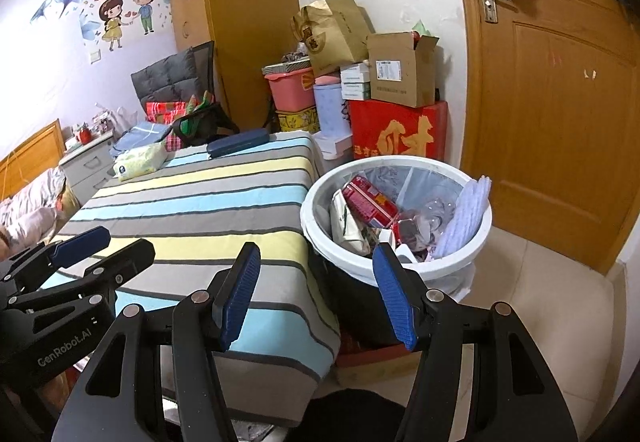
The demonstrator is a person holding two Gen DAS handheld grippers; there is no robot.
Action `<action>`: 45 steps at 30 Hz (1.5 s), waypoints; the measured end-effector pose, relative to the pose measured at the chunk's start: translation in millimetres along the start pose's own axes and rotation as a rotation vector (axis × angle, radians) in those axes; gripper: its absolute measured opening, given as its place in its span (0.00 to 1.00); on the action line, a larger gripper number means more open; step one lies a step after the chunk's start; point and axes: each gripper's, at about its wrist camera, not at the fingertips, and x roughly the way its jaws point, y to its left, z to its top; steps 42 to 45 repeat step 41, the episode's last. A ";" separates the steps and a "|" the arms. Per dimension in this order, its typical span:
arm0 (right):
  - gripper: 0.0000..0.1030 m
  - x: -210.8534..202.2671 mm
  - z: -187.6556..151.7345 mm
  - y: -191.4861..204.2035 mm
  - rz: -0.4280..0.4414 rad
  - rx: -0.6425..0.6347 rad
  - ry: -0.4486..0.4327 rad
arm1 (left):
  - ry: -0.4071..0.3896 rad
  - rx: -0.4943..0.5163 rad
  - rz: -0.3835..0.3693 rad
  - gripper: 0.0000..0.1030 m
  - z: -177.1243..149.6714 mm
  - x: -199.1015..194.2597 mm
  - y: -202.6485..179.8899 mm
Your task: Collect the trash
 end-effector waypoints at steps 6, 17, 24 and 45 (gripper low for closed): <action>0.58 -1.5 -0.8 -0.7 -0.011 0.011 -0.005 | -0.003 -0.001 0.004 0.57 -0.7 -3.3 -0.9; 0.58 -4.5 -2.3 0.7 -0.009 0.019 -0.006 | -0.004 -0.001 0.003 0.57 -2.5 -5.6 -0.7; 0.58 -7.4 -2.9 2.6 0.001 0.021 -0.010 | -0.004 -0.004 0.003 0.57 -3.7 -6.2 -0.4; 0.58 -6.3 -2.9 0.7 -0.001 0.026 -0.007 | 0.008 -0.014 0.002 0.57 -5.9 -5.4 0.7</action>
